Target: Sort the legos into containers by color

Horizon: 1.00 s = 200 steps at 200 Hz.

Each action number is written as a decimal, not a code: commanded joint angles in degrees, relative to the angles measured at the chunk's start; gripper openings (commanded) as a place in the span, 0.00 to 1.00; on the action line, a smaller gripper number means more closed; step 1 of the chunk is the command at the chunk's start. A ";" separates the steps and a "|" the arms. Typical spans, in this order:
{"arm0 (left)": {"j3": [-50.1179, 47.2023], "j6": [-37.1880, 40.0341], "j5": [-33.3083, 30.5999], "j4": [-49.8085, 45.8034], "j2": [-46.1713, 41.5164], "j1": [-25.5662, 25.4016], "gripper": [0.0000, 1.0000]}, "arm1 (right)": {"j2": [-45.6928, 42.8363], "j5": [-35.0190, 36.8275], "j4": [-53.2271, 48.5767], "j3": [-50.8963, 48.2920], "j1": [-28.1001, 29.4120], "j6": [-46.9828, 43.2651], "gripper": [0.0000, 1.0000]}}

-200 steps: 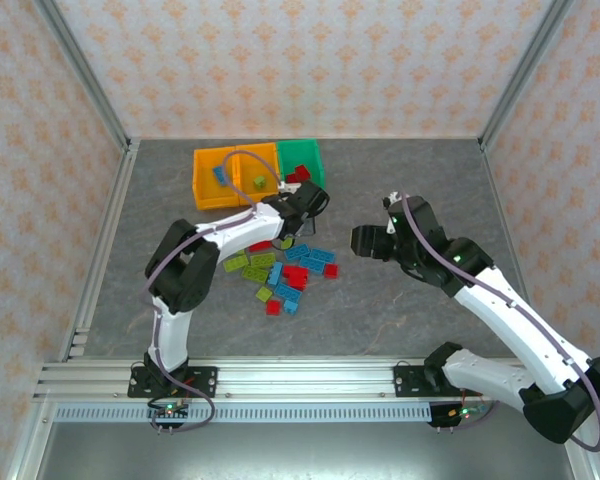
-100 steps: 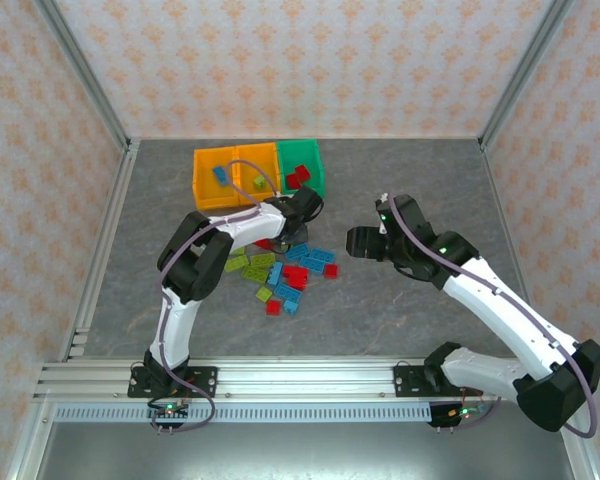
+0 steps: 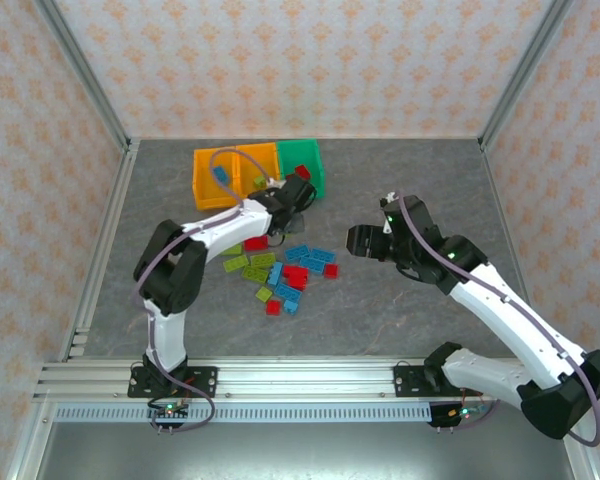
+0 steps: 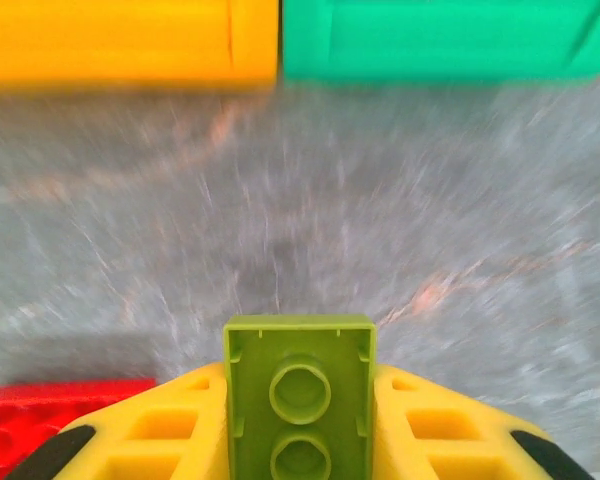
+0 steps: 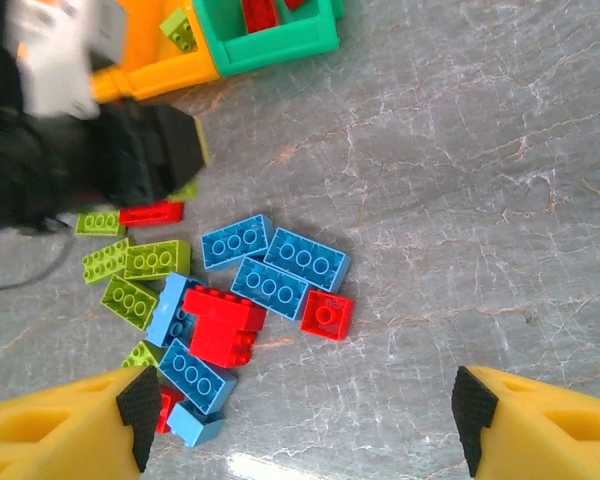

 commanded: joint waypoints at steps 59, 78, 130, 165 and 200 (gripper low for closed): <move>30.40 6.32 -3.19 -6.10 15.00 12.56 0.29 | -3.85 3.30 -1.44 -0.29 0.31 0.94 0.79; 38.19 6.95 -2.43 -9.75 19.55 13.86 0.34 | -4.83 3.76 -2.24 -0.13 0.31 0.93 0.79; 43.44 7.44 -2.57 -13.90 19.22 14.89 0.51 | -6.34 3.95 -2.24 -0.61 0.31 1.76 0.80; 31.13 5.34 0.99 -10.37 7.14 14.76 0.51 | -5.92 3.55 -0.48 -1.04 0.29 2.25 0.80; 4.29 -2.75 3.31 -2.46 -14.67 14.53 0.51 | -4.22 2.03 2.29 -1.57 0.31 3.00 0.80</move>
